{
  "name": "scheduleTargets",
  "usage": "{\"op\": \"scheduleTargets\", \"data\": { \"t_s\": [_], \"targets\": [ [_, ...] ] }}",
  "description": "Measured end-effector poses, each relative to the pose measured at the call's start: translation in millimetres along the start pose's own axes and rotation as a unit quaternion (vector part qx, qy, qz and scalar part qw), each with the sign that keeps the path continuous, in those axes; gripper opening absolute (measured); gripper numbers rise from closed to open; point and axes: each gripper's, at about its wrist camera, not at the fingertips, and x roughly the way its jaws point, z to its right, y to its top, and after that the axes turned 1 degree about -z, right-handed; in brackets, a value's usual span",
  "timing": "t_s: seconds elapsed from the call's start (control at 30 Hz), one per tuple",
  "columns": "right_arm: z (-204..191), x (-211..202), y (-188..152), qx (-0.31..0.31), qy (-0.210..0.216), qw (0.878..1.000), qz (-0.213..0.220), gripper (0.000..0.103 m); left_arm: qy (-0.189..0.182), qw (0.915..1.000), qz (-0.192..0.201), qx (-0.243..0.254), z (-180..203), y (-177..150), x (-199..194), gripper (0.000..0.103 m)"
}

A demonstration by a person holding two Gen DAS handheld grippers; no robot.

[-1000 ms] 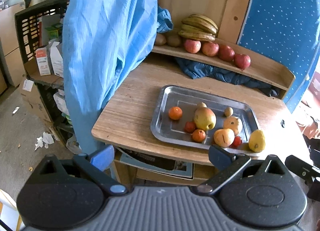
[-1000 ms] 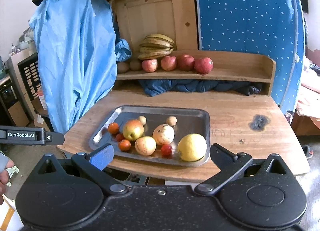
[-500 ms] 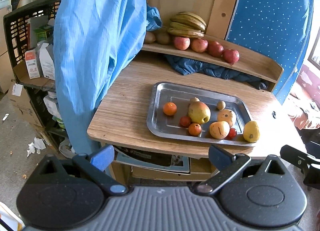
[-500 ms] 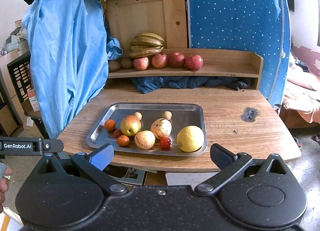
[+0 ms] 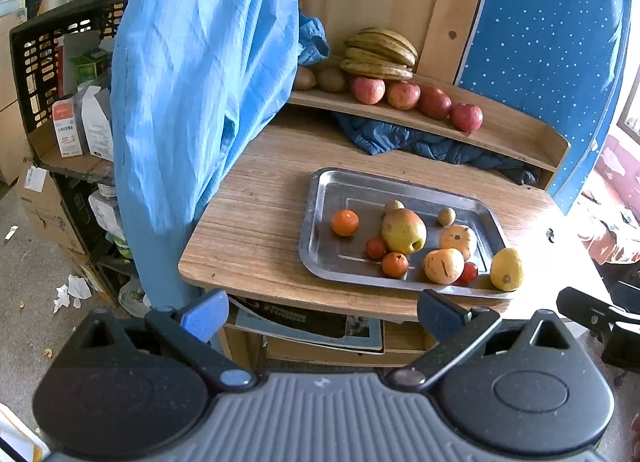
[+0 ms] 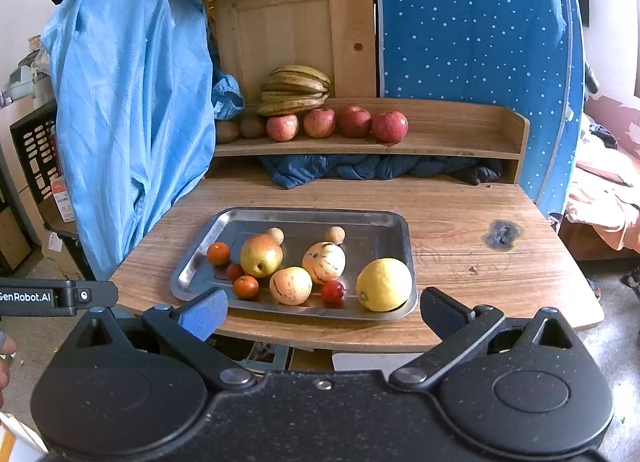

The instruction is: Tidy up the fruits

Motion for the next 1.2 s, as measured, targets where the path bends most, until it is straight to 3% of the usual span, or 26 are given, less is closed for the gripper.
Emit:
{"op": "scheduleTargets", "data": {
  "t_s": [1.2],
  "targets": [
    [3.4,6.7,-0.6,0.002,0.005,1.000,-0.012,0.102,0.005,0.9999,-0.009,0.001,0.8,0.3,2.6,0.102]
  ]
}}
